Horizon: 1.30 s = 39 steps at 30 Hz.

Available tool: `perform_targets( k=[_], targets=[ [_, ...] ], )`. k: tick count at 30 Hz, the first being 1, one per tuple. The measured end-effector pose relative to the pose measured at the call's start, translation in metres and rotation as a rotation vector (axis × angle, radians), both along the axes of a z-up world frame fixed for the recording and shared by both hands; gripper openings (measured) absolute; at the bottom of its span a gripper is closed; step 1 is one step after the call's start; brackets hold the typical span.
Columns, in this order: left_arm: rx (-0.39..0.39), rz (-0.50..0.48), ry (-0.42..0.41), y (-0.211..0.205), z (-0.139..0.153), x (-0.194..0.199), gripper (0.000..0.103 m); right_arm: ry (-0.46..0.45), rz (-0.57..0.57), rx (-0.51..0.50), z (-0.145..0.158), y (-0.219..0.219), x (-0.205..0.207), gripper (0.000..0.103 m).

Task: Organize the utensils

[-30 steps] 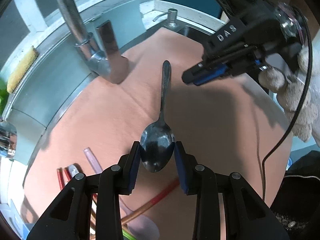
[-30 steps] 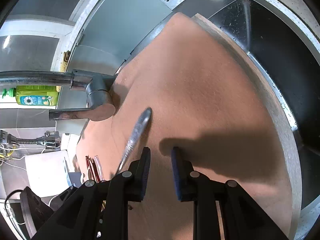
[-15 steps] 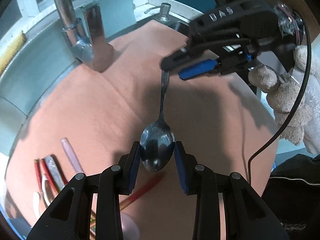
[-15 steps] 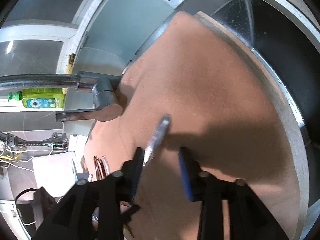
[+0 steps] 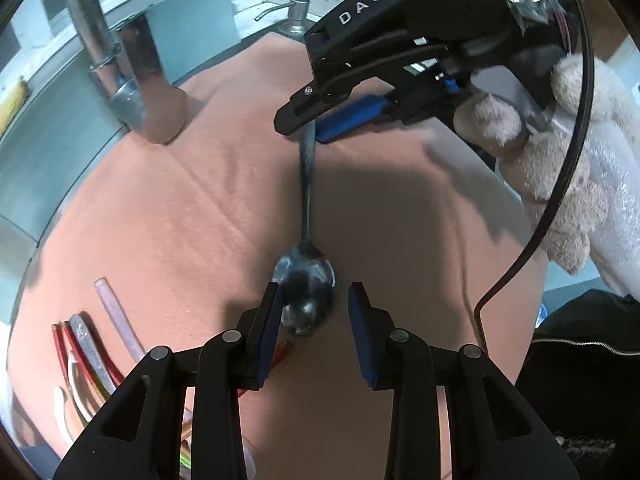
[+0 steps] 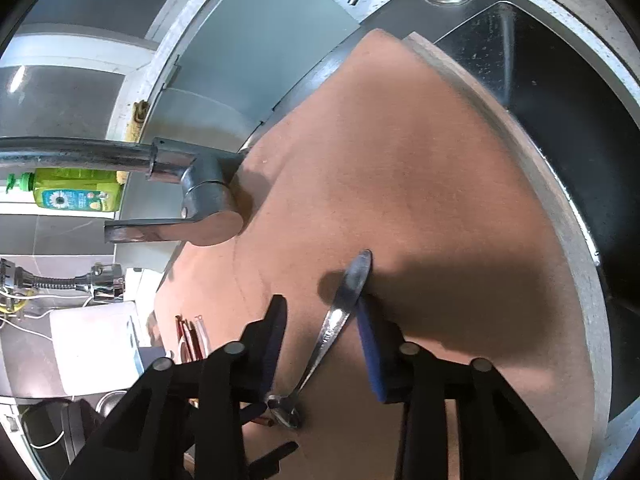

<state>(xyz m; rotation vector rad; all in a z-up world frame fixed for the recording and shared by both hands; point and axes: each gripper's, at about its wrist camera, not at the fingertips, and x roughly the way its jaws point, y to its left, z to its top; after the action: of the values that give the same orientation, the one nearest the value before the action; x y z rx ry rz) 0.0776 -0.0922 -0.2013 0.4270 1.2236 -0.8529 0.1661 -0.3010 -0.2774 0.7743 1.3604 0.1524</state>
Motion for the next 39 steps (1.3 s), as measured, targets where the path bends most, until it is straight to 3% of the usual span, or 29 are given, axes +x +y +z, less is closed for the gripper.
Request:
perform_targets(
  k=[6,14,23,27,31,33,39],
  targets=[
    [0.030,-0.002,-0.032,-0.003,-0.001,-0.003,0.032,0.020,-0.019,0.005,-0.006,-0.008,-0.002,0.010],
    [0.110,-0.028,-0.132,-0.009,-0.003,-0.011,0.032,0.030,-0.029,0.011,-0.007,-0.008,-0.001,0.010],
    [0.062,0.048,-0.167,0.004,0.020,0.009,0.032,0.035,-0.014,0.022,-0.007,-0.009,-0.001,0.009],
    [0.085,0.089,-0.166,0.012,0.021,0.022,0.032,0.034,-0.017,0.030,-0.007,-0.010,-0.001,0.009],
    [0.084,0.005,-0.164,0.001,0.024,0.003,0.036,0.042,-0.023,0.081,-0.011,-0.013,-0.003,0.012],
    [0.101,-0.028,-0.161,-0.005,0.017,-0.008,0.050,0.034,-0.018,0.099,-0.011,-0.015,-0.005,0.019],
    [0.167,-0.114,-0.222,-0.017,-0.003,-0.029,0.050,-0.002,0.008,0.072,-0.003,-0.020,-0.019,0.027]
  ],
)
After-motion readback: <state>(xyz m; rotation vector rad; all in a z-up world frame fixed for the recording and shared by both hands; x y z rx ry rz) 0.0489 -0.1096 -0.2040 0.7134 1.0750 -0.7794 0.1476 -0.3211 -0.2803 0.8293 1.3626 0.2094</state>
